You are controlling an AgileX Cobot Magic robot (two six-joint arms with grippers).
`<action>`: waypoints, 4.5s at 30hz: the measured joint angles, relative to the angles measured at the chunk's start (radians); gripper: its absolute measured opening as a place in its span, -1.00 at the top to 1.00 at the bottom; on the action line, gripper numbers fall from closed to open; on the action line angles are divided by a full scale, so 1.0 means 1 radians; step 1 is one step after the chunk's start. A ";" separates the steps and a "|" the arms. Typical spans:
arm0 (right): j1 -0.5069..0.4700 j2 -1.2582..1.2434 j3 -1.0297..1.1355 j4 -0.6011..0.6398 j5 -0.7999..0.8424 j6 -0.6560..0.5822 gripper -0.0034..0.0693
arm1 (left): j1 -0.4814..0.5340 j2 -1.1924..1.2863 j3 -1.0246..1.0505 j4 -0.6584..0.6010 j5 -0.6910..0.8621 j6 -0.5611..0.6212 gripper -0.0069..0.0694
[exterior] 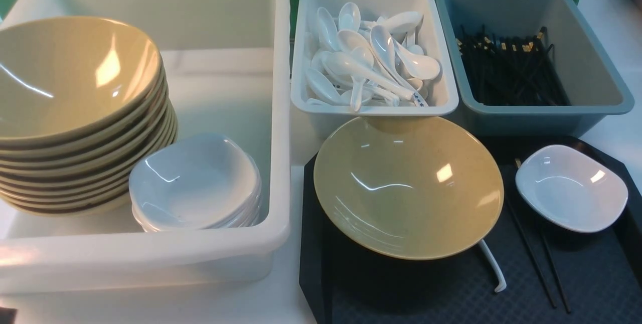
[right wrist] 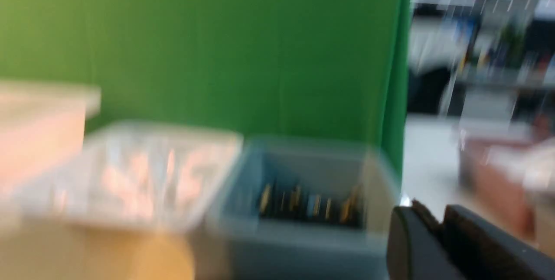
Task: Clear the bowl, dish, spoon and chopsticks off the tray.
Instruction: Use the left arm to grab the yellow noodle bowl on the left
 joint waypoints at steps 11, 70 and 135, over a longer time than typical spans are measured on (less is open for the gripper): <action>0.000 -0.001 0.000 0.007 -0.358 0.383 0.53 | 0.000 0.000 -0.043 0.038 -0.325 -0.296 0.84; 0.001 1.302 -0.786 0.735 0.935 -0.532 -0.33 | -0.221 0.715 -0.894 -0.603 1.303 0.476 0.84; 0.001 0.521 -0.479 0.145 0.894 -0.158 0.81 | -0.700 2.162 -2.043 0.006 1.533 0.236 -0.07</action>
